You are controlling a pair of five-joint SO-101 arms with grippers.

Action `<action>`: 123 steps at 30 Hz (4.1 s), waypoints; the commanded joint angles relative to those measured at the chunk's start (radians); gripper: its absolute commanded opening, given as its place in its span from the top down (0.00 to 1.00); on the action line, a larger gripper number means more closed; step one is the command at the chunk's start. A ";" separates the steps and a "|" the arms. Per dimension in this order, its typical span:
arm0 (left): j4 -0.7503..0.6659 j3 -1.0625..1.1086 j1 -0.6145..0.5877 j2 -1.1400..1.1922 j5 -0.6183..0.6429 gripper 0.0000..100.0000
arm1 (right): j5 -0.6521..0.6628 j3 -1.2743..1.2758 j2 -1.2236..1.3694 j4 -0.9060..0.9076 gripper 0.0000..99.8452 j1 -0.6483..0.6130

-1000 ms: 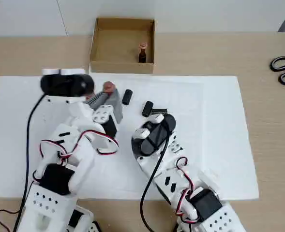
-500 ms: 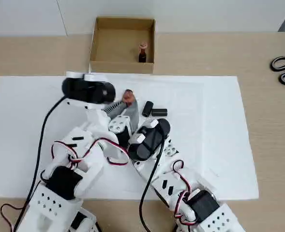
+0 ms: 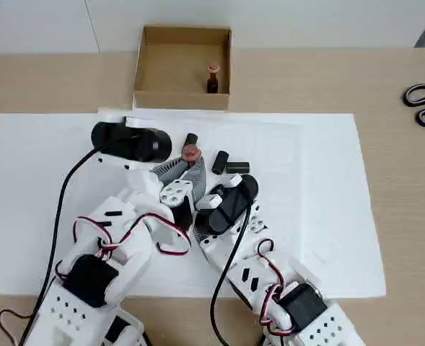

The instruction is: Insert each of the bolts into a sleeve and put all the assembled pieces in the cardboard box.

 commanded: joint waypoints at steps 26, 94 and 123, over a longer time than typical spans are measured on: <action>-0.011 0.065 0.020 -0.028 0.006 1.00 | -0.008 -0.008 -0.013 -0.022 1.00 0.001; -0.029 -0.007 0.008 -0.023 0.008 1.00 | -0.008 -0.006 -0.013 -0.022 1.00 -0.001; -0.048 0.027 0.006 -0.021 0.008 1.00 | -0.006 -0.008 -0.013 -0.024 1.00 -0.038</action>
